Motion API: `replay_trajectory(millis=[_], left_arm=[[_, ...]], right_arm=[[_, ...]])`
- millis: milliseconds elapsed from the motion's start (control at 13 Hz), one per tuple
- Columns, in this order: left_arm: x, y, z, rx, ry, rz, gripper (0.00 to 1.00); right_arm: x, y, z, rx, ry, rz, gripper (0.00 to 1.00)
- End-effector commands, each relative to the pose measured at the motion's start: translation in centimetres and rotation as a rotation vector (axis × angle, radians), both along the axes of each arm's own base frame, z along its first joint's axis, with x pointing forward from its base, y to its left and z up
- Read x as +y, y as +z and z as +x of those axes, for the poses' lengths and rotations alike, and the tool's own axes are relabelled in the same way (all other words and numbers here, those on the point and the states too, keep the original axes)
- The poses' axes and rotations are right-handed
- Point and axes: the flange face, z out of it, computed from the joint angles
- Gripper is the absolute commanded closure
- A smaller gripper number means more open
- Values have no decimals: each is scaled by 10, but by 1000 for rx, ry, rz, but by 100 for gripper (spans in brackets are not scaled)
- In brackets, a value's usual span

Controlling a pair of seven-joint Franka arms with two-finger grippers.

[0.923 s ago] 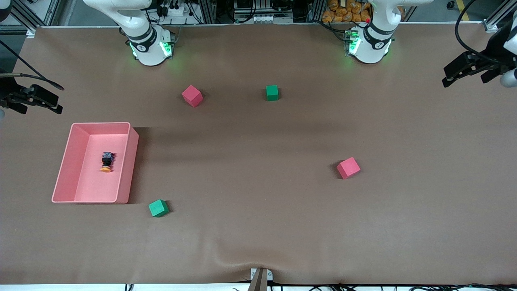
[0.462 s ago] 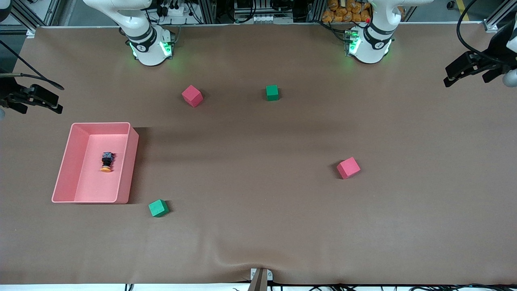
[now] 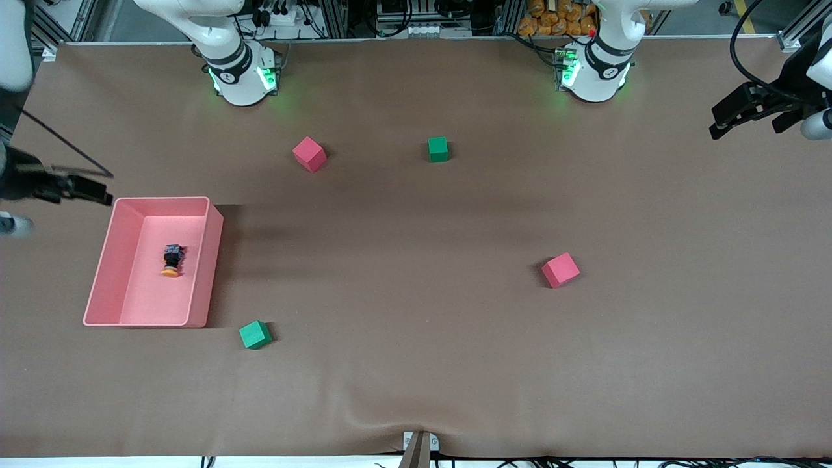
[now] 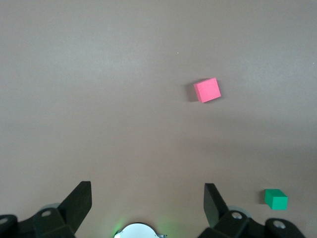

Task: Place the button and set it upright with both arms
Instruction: 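Lower the right gripper into the pink tray and grasp the button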

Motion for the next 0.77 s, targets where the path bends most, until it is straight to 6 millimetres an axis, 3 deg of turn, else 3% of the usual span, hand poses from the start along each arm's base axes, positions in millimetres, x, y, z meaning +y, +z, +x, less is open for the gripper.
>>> replay_trajectory(millis=[0, 308, 538, 692], left_arm=[[-5, -4, 4, 10, -2, 11, 0], [-4, -4, 5, 4, 0, 16, 0], [-2, -4, 6, 1, 4, 16, 0], [-4, -4, 7, -10, 0, 19, 0]], right_arm=[[-27, -68, 25, 27, -21, 10, 0], [-59, -174, 21, -21, 25, 22, 0], [-59, -236, 18, -18, 19, 47, 0], [-58, -265, 16, -7, 28, 66, 0]])
